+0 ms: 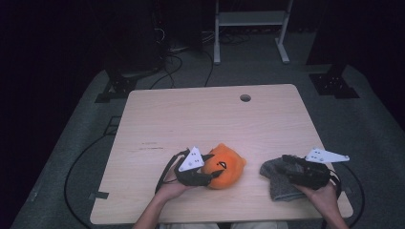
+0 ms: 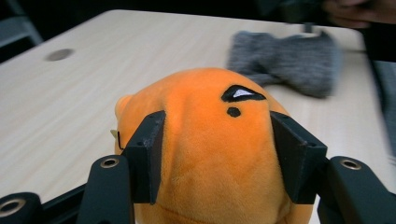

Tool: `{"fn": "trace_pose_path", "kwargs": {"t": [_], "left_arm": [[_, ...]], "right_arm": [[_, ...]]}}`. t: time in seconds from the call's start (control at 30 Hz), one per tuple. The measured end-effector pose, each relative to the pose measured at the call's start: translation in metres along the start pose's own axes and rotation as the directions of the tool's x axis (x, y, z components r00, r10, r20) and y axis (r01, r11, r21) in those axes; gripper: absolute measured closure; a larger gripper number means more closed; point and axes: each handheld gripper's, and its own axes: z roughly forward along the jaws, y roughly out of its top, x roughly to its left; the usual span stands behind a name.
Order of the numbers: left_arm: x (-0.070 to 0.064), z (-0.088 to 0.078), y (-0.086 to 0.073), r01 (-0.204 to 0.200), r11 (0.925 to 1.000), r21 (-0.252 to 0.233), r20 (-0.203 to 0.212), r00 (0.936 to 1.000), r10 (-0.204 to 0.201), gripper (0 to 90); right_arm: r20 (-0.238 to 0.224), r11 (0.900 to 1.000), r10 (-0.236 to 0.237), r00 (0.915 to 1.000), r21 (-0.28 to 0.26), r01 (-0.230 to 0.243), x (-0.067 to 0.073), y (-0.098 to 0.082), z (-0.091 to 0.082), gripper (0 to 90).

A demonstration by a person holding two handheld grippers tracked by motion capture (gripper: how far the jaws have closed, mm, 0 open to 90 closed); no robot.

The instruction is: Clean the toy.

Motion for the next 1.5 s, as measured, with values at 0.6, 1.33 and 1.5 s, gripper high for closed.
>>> {"fn": "trace_pose_path", "kwargs": {"t": [0.6,1.33,1.5], "left_arm": [[0.049,-0.031,-0.025,0.139,0.9881,-0.066,-0.382,0.9115,-0.153,37.4],[0.01,-0.03,-0.001,0.108,0.989,-0.101,-0.309,0.9415,-0.134,8.9],[0.002,-0.025,0.003,0.104,0.9895,-0.101,-0.272,0.9538,-0.128,8.5]], "right_arm": [[-0.027,1.0,0.005,0.9996,-0.009,-0.006,0.001,0.002,0.012,40.9],[-0.022,1.0,0.002,0.9998,0.002,-0.002,0.004,0.002,0.013,40.4],[-0.026,1.0,0.002,0.9997,0.002,-0.002,0.005,0.001,0.013,40.4]]}}
